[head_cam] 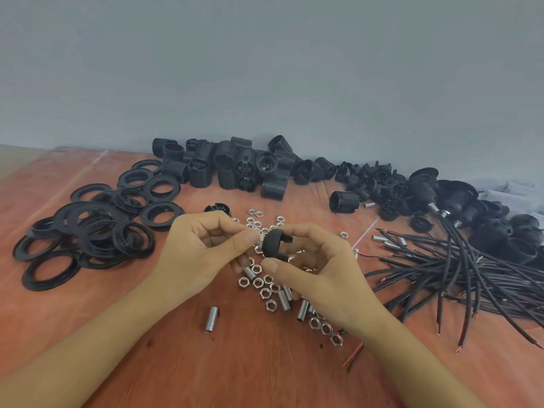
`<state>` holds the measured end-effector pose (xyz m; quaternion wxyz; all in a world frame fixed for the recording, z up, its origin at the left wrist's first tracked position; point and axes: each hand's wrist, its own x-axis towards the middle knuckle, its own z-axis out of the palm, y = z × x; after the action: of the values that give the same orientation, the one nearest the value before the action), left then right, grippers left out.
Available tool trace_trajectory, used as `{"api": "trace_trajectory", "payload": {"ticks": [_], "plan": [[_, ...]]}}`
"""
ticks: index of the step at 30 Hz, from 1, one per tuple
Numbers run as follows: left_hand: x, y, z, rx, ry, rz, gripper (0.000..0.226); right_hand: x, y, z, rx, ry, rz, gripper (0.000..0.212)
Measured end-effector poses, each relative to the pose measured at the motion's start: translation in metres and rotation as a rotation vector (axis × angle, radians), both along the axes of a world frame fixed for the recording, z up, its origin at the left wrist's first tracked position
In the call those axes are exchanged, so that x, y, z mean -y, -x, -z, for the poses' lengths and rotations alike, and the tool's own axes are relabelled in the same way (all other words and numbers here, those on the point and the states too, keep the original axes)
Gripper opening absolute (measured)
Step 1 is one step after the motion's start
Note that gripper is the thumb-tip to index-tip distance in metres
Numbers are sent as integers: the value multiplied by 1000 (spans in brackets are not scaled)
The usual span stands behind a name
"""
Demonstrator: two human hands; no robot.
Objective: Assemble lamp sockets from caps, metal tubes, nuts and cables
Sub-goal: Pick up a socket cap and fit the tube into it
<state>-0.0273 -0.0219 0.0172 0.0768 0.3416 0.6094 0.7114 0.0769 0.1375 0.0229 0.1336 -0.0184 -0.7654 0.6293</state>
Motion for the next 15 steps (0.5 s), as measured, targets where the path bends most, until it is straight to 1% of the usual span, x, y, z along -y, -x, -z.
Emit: {"api": "trace_trajectory", "payload": {"ticks": [3,7,12,15], "plan": [[1,1,-1,21,-13,-4,12,-2,0,0,-32,-34,19,39],[2,1,-2,15,7,7,14,-3,0,1,-12,-40,-13,38],[3,2,-2,19,48,41,10,-4,0,1,5,-42,-17,43],[3,3,-1,13,66,62,6,-6,0,1,5,-56,-20,41]]}}
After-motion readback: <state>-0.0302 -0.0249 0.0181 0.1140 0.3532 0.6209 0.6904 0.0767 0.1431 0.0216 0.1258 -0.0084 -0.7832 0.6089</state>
